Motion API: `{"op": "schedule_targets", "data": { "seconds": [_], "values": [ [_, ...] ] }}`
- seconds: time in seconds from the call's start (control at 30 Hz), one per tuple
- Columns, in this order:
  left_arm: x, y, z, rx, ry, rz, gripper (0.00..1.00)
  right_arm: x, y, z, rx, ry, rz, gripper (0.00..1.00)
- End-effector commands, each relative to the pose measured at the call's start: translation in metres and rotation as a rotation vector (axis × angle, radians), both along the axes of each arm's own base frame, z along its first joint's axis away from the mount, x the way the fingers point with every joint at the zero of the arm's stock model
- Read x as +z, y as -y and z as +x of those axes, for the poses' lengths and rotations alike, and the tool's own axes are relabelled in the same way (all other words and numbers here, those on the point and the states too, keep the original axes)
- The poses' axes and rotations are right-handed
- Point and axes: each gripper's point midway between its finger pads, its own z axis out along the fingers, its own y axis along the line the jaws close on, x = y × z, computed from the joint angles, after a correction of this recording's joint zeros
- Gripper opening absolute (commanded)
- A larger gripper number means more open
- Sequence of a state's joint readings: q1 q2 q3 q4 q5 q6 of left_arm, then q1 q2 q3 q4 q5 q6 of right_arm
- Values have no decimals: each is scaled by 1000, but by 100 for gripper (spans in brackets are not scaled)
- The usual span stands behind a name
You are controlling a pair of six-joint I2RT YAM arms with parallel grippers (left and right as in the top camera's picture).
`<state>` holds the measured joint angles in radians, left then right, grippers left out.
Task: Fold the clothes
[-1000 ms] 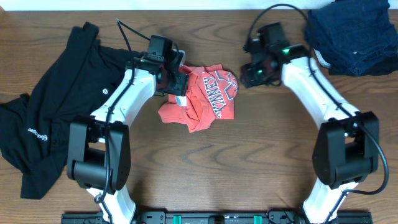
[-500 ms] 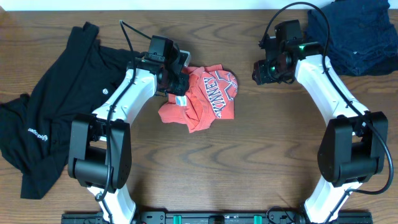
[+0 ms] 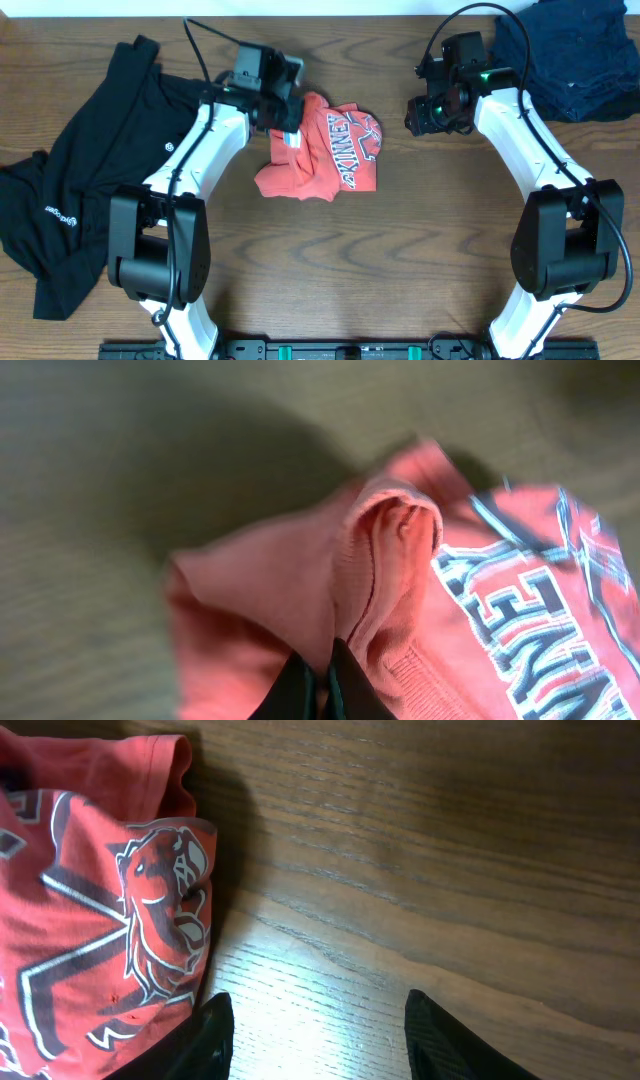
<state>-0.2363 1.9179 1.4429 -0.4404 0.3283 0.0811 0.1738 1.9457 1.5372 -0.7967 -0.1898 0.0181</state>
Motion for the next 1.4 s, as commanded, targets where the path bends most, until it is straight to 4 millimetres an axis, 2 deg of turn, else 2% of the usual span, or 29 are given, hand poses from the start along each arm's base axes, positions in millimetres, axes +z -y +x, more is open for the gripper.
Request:
{"op": "schedule_targets", "data": {
  "seconds": [0.0, 0.33, 0.37, 0.47, 0.5, 0.63, 0.73, 0.83, 1.07, 1.37],
  "values": [
    [6, -27, 20, 100, 56, 92, 6, 18, 0, 1, -2, 37, 16, 53],
    [-3, -86, 31, 258, 66, 253, 6, 18, -1, 0, -1, 35, 17, 53],
    [-5, -89, 31, 263, 61, 255, 9, 18, -1, 0, -1, 34, 17, 54],
    [-4, -94, 31, 275, 58, 252, 64, 19, -4, 0, 7, 34, 31, 54],
    [-2, -94, 30, 284, 57, 247, 73, 19, -6, 0, 11, 33, 39, 55],
    [9, -92, 19, 306, 33, 229, 74, 19, -9, -1, 29, 34, 47, 56],
    [21, -89, 1, 320, -7, 215, 74, 19, -9, -1, 35, 36, 44, 57],
    [26, -64, -20, 245, -67, 148, 73, 19, -9, -1, 35, 36, 44, 59],
    [12, -28, -41, 141, -125, 147, 73, 19, -9, -1, 35, 36, 44, 61],
    [-21, 9, -62, 39, -193, 186, 68, 19, -9, -2, 35, 32, 44, 61]
  ]
}}
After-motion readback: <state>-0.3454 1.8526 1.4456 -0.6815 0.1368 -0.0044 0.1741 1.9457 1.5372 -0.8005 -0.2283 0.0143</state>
